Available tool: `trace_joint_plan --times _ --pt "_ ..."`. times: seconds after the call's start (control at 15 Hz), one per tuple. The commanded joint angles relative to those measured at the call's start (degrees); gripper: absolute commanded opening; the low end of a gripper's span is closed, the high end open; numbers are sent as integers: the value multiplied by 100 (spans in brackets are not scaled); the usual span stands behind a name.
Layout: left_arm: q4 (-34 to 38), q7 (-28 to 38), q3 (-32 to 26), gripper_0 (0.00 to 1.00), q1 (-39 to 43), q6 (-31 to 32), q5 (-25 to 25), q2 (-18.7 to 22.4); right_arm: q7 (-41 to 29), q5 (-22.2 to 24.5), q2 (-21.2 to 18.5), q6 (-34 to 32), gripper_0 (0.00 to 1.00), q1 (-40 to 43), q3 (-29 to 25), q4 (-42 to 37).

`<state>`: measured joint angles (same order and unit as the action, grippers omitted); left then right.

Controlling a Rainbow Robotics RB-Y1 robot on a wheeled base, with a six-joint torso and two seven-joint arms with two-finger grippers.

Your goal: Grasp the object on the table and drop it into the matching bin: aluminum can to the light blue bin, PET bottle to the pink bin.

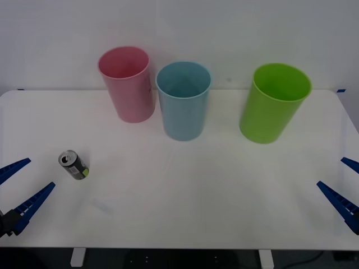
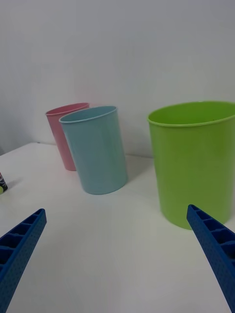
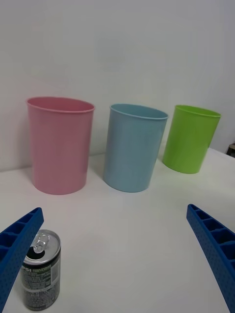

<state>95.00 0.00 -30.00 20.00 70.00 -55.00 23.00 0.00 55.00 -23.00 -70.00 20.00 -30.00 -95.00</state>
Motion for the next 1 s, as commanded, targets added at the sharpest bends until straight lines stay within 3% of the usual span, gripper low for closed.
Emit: trace_joint_plan --times 0.07,0.27,1.0 --pt "0 0 0 100 0 0 0 0 0 0 0 0 100 0 0 0" --pt "-157 -44 56 100 136 22 -169 -85 0 0 0 0 100 0 0 0" --pt "-157 -360 20 100 355 -189 -64 -59 0 0 0 0 100 0 0 0"
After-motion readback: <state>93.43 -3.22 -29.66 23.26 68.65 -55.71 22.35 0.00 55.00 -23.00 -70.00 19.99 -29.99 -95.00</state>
